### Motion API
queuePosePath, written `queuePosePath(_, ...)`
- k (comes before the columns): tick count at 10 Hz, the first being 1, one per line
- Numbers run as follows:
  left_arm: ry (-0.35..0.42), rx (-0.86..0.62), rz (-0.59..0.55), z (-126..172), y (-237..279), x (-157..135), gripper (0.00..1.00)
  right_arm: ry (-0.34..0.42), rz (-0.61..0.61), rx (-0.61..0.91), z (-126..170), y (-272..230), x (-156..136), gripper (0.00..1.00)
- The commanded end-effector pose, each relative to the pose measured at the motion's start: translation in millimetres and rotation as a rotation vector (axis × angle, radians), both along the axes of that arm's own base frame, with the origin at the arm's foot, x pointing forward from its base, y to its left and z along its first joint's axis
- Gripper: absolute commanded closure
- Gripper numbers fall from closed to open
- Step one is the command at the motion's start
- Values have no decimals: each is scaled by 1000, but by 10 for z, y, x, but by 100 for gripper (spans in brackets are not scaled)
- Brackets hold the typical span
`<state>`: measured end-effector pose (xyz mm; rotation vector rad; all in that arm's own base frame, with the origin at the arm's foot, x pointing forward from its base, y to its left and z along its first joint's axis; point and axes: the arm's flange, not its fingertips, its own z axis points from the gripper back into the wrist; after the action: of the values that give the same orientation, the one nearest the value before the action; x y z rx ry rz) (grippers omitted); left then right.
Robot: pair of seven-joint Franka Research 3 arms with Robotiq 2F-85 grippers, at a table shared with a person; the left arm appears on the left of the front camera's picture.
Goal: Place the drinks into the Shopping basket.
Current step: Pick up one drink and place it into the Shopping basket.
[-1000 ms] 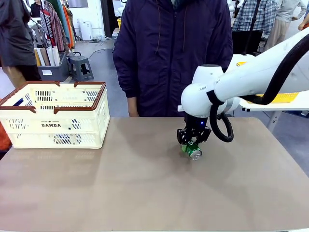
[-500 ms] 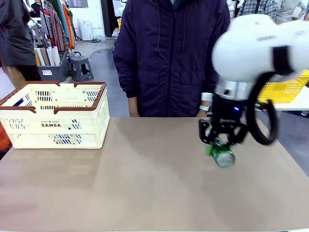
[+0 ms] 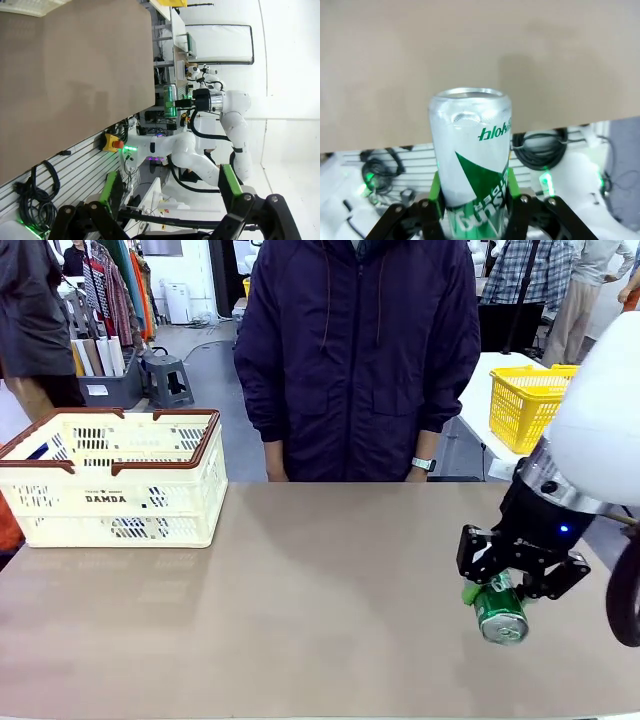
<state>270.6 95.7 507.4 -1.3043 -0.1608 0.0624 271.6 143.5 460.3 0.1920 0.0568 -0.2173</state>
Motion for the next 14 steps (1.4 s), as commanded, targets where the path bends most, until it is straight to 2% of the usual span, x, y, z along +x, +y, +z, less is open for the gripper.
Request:
queuePosePath(1,-6,-3,-5,19,6,-13,0,35,42,-18,94,90,186,100)
queuePosePath(3,-6,-3,-5,19,6,-13,0,35,42,-18,94,90,186,100)
queuePosePath(4,-6,-3,-5,19,6,-13,0,30,19,-9,-21,96,104,100)
queuePosePath(6,-6,-3,-5,19,6,-13,0,-121,16,-59,41,1004,1,100)
queuePosePath(7,-6,-3,-5,19,6,-13,0,-152,46,-65,5,1520,-43,100)
queuePosePath(9,-6,-3,-5,19,6,-13,0,-151,108,-42,-221,2393,6,100)
queuePosePath(10,-6,-3,-5,19,6,-13,0,-140,143,19,-351,2782,100,100)
queuePosePath(11,-6,-3,-5,19,6,-13,0,-141,165,54,-509,3077,206,100)
queuePosePath(13,-6,-3,-5,19,6,-13,0,-209,181,49,-872,3537,419,100)
queuePosePath(14,-6,-3,-5,19,6,-13,0,-167,226,57,-1083,3683,551,100)
